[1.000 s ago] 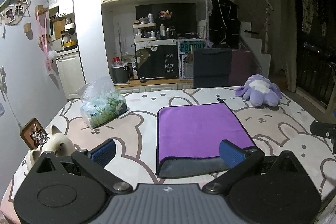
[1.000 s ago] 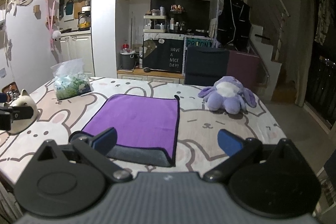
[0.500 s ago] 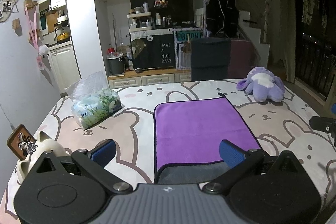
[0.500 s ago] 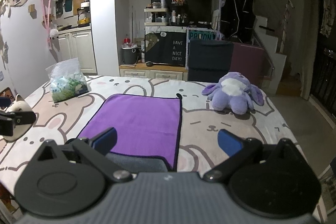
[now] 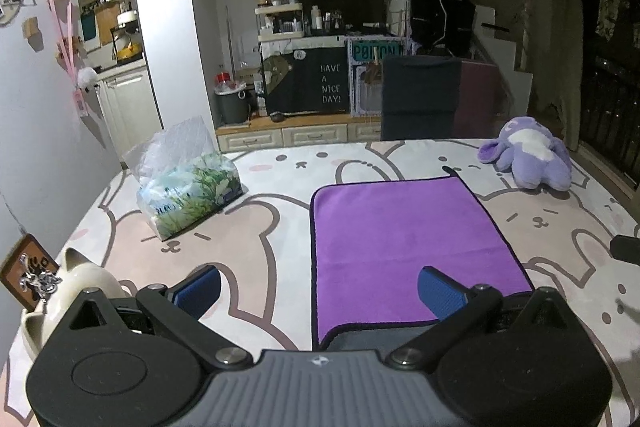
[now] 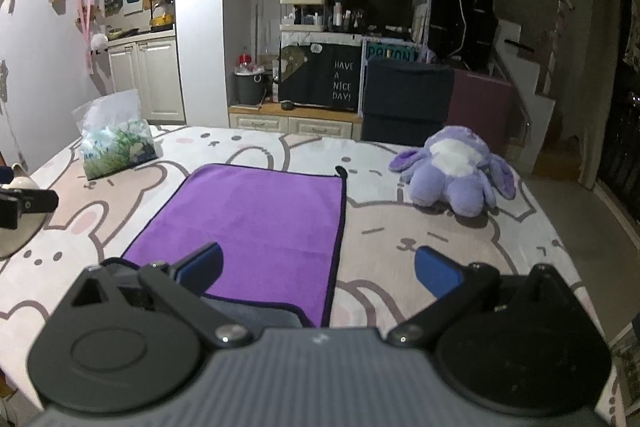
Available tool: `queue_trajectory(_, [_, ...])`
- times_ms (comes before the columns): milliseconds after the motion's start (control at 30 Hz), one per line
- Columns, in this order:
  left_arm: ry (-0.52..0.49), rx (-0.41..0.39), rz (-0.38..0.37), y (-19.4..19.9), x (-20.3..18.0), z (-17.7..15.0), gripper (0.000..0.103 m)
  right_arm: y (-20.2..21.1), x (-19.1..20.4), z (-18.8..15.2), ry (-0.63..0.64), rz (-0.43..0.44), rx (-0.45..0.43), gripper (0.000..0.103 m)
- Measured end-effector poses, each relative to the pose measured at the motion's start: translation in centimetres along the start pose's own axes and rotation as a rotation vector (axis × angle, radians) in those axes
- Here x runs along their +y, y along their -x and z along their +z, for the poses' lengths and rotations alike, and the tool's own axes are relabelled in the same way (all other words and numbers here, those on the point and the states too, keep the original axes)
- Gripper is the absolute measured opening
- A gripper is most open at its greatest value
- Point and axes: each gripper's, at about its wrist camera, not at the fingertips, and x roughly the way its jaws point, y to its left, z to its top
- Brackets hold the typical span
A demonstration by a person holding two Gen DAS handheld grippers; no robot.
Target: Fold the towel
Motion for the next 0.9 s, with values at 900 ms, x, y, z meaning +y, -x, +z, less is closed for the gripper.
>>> queue_trajectory(900, [0.047,0.206,-0.151,-10.2,3.2,-3.1,0.102,-10.6,-2.4,-2.7,0.039,0.051,0.150,0.103])
